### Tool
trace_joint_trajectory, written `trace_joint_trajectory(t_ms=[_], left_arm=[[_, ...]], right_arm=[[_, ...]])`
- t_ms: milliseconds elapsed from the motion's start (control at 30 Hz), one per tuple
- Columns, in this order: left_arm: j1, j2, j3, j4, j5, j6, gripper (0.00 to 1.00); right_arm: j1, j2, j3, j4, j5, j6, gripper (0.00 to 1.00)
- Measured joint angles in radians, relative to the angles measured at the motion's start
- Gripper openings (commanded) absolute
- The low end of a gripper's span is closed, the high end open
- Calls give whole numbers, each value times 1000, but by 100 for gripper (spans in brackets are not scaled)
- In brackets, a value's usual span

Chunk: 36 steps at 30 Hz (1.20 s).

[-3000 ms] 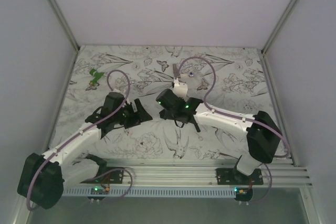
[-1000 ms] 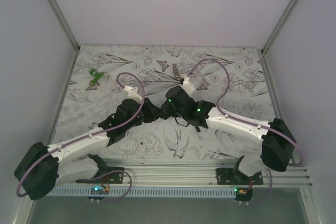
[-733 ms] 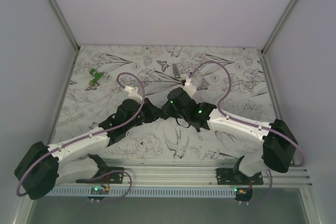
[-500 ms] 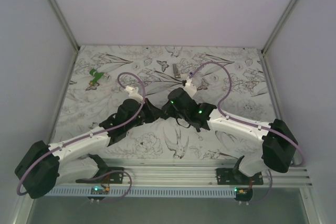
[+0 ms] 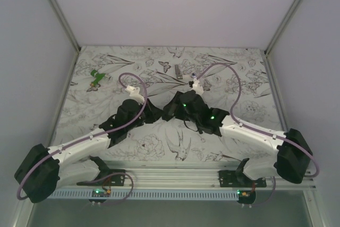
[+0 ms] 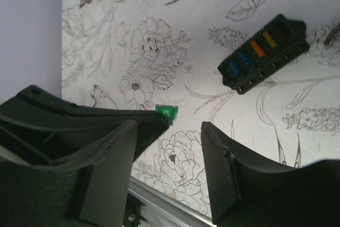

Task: Snap on the fuse box
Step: Pick up the fuse from the center of the board.

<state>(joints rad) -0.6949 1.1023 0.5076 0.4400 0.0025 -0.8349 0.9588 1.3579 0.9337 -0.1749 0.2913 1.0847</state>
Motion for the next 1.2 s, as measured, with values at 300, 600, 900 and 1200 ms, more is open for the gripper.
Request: trace_joint_trajectory(t_ms=[300, 600, 900, 1200], left_arm=[[146, -18, 43, -20, 257, 156, 0], [165, -37, 177, -110, 528, 326, 0], [165, -30, 277, -210, 727, 418, 0], [135, -2, 334, -254, 831, 457, 0]], right_arm=[[-172, -183, -128, 184, -239, -331, 66], [-332, -207, -79, 146, -721, -737, 67], [-343, -198, 89, -72, -1049, -1086, 53], [-343, -125, 169, -216, -1231, -1266, 36]])
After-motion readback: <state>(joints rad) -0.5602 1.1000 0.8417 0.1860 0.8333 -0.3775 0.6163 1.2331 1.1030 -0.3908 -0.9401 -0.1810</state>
